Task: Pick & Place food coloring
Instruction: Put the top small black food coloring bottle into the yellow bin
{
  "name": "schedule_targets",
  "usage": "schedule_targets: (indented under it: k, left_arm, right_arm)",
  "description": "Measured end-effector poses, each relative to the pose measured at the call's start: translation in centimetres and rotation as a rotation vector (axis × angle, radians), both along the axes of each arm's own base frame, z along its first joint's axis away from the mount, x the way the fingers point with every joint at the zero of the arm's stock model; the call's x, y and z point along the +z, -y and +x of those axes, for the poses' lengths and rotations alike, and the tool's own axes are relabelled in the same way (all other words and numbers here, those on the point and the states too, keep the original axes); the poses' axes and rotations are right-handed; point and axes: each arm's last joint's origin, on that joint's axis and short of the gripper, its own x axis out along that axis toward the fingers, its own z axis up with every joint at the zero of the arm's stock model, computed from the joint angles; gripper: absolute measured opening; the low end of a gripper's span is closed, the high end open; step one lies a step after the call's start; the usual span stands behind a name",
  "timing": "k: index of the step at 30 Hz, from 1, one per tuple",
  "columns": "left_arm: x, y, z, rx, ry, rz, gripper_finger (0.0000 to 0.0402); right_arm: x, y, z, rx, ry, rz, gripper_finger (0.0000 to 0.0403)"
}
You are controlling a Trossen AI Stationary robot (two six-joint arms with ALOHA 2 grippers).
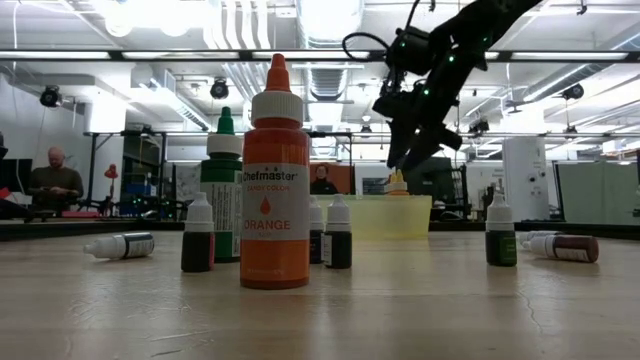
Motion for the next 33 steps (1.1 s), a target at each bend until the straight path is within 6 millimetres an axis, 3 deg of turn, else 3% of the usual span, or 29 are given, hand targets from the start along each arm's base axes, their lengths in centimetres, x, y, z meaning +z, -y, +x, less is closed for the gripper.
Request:
schedule_targets:
  k: [15,33]
  left_arm:
    - [0.0,0.0,0.0,0.0,0.0,0.0,0.0]
    - [0.0,0.0,0.0,0.0,0.0,0.0,0.0]
  right_arm:
    - [-1.1,1.1,0.2,-0.024,-0.041,-0.044,0.0166]
    - [-2.1,1.4,0.7,-0.01,-0.061,-0.037,0.0092]
